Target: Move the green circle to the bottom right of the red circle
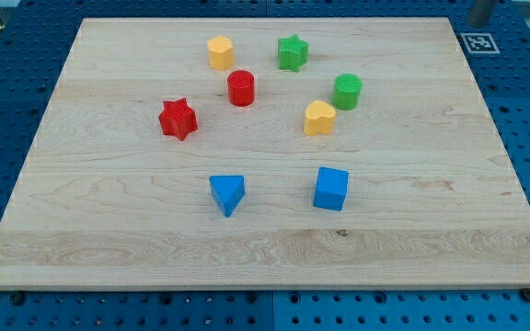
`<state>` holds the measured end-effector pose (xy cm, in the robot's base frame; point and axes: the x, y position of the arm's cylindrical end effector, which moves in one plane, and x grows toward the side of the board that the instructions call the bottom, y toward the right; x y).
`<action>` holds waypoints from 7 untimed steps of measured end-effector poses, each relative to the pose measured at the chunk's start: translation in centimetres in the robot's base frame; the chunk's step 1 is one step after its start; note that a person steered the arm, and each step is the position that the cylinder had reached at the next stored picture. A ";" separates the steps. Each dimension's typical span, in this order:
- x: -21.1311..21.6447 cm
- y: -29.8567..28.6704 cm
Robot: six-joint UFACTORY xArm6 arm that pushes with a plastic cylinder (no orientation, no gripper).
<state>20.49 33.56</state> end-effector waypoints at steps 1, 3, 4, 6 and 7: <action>0.0 -0.3; 10.6 -9.9; 11.0 -14.3; 15.2 -22.3; 15.2 -27.1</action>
<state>35.65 6.49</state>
